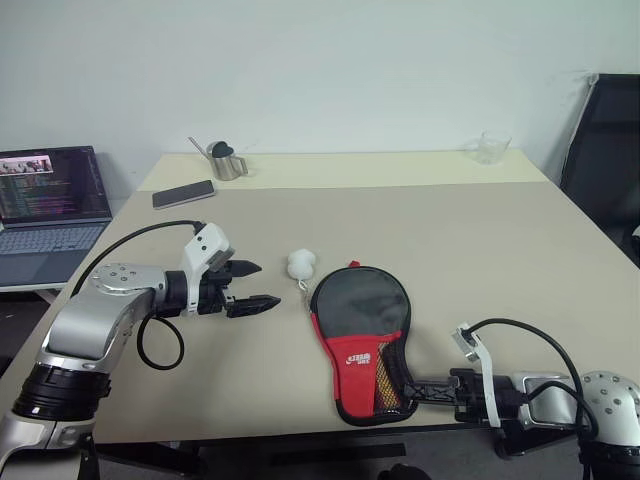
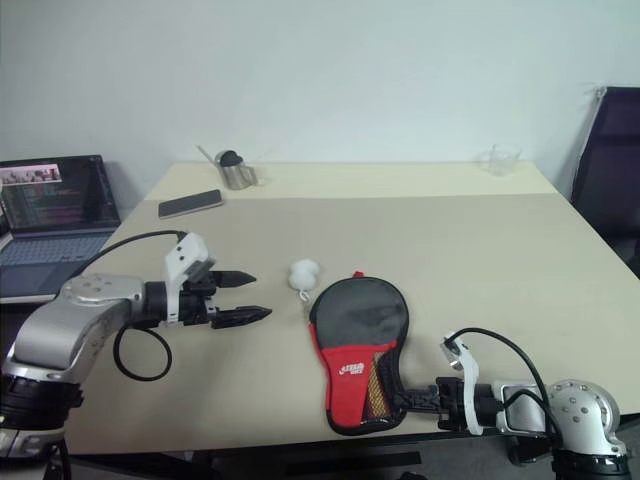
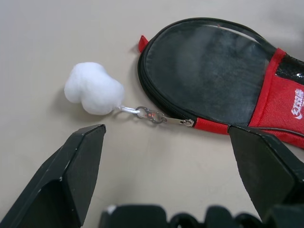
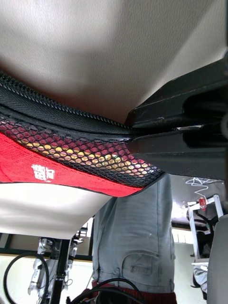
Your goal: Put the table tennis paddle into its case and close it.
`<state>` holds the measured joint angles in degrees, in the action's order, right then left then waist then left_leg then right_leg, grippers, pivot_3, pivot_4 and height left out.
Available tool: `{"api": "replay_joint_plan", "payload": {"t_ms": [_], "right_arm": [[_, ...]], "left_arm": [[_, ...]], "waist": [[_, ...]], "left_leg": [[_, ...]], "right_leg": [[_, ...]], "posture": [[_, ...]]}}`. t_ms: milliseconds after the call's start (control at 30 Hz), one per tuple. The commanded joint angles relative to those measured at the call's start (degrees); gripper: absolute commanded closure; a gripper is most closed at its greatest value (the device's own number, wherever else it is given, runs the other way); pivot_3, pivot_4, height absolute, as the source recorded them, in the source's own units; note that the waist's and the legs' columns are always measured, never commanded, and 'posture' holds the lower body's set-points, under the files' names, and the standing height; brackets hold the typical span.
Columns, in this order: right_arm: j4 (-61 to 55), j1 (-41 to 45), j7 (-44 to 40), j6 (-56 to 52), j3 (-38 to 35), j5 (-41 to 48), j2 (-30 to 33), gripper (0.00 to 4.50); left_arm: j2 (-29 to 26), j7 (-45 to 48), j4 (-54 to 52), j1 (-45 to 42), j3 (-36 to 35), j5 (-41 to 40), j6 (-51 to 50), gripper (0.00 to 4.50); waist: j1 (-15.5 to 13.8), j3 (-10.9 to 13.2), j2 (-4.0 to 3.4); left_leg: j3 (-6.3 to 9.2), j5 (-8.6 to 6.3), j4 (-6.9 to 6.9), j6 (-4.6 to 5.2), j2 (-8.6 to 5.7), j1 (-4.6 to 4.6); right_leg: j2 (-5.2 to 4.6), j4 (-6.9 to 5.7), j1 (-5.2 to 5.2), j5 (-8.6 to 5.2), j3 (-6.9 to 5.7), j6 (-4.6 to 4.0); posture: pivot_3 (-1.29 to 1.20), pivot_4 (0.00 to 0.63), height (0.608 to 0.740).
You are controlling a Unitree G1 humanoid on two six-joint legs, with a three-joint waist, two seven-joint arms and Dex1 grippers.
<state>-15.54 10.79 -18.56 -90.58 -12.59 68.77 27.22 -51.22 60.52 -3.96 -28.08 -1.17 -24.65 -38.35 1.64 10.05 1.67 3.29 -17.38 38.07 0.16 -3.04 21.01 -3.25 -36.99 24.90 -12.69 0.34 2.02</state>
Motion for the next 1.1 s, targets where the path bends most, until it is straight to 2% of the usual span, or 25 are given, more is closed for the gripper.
{"api": "replay_joint_plan", "payload": {"t_ms": [33,133,267,433,500,633,700,767,867,933,1000,1100], "right_arm": [[-1.7,0.1,-2.1,-0.1,2.4,-0.1,1.0,3.98],[-1.5,0.4,-3.2,0.4,2.6,0.1,1.5,3.13],[-0.9,1.5,-4.6,1.1,2.1,-0.3,3.1,1.77],[-0.8,1.8,-7.8,3.7,1.7,-3.1,8.2,0.04],[-0.7,1.7,-10.9,6.1,1.1,-4.1,11.6,0.04],[-6.0,-0.1,-22.6,15.9,1.7,-9.1,22.8,0.04],[-9.9,0.8,-28.8,21.0,0.5,-10.7,28.4,0.04],[-11.3,4.1,-30.5,23.9,0.0,-11.1,30.5,0.04],[-10.0,16.5,-23.2,28.7,5.2,-16.4,23.7,0.04],[-5.6,23.8,-14.0,34.2,13.5,-26.1,12.7,0.04],[0.8,26.7,-6.2,42.6,21.7,-38.0,2.9,0.04],[9.0,25.9,-1.4,48.5,25.1,-44.5,-6.7,0.04]], "left_arm": [[-0.5,-0.2,-1.2,-0.8,-1.2,0.1,0.7,0.0],[-0.4,-0.3,-1.2,-0.8,-1.2,0.2,0.8,0.0],[-0.3,-0.5,-0.8,-1.1,-1.2,0.3,1.0,0.0],[0.1,-0.8,-0.4,-1.3,-1.1,0.4,1.3,0.0],[0.3,-0.9,-0.2,-1.3,-1.1,0.5,1.5,0.0],[1.1,-1.7,0.8,-1.7,-2.0,0.3,2.3,0.0],[1.5,-2.6,1.7,-2.2,-2.3,0.7,2.8,0.0],[2.3,-3.7,2.6,-2.8,-2.6,1.0,3.1,0.0],[5.5,-8.1,5.6,-5.6,-1.3,3.1,3.1,0.0],[9.1,-12.6,9.5,-9.4,-0.2,5.5,2.9,0.0],[12.3,-16.2,13.8,-13.1,0.8,8.0,3.5,0.0],[15.5,-19.8,19.7,-17.1,1.9,10.8,3.2,0.0]], "waist": [[0.0,0.0,0.01],[0.0,0.0,0.01],[0.0,0.0,0.01],[-0.1,0.0,0.01],[-0.1,0.0,0.01],[-0.3,0.0,0.05],[-0.3,0.1,-0.06],[-0.1,0.1,-0.01],[0.4,0.1,0.06],[0.4,0.1,0.14],[0.2,0.0,0.23],[-0.4,0.0,0.26]], "left_leg": [[-0.01,0.0,0.01,0.0,0.0,-0.01],[-0.02,0.0,0.01,0.0,0.0,-0.01],[-0.04,0.0,0.04,0.0,-0.02,0.0],[-0.04,0.0,0.1,0.01,-0.02,-0.08],[-0.03,-0.01,0.13,0.02,-0.04,-0.17],[-0.02,-0.02,0.25,0.04,-0.13,-0.15],[0.03,-0.03,0.29,0.05,-0.05,-0.16],[0.04,-0.04,0.29,0.06,-0.03,-0.18],[-0.01,-0.04,0.4,0.05,0.11,-0.32],[-0.04,-0.03,0.51,0.03,0.17,-0.3],[0.01,-0.02,0.69,0.0,0.34,-0.39],[0.22,0.15,0.76,-0.31,0.34,-0.19]], "right_leg": [[0.0,-0.01,0.0,0.0,0.01,0.0],[0.0,-0.01,0.0,0.0,0.01,0.0],[0.0,-0.02,-0.01,0.0,0.04,0.0],[0.0,-0.02,-0.15,0.01,0.03,0.02],[0.0,0.01,-0.29,0.02,0.01,0.03],[0.0,0.02,-0.33,0.05,-0.02,0.11],[0.01,0.03,-0.39,0.04,-0.07,0.11],[0.04,0.04,-0.42,0.03,-0.12,0.13],[0.09,0.05,-0.57,0.04,-0.1,0.12],[0.13,0.04,-0.58,0.05,-0.09,0.13],[0.24,-0.01,-0.71,0.16,-0.2,-0.02],[0.24,-0.07,-0.6,0.39,-0.41,-0.18]], "posture": [[0.0,0.15,0.74],[0.0,0.15,0.74],[0.0,0.15,0.74],[0.0,0.15,0.74],[0.0,0.15,0.74],[0.0,0.15,0.74],[0.0,0.15,0.74],[0.0,0.15,0.74],[0.0,0.15,0.74],[0.0,0.15,0.74],[0.0,0.15,0.74],[0.0,0.15,0.74]]}}
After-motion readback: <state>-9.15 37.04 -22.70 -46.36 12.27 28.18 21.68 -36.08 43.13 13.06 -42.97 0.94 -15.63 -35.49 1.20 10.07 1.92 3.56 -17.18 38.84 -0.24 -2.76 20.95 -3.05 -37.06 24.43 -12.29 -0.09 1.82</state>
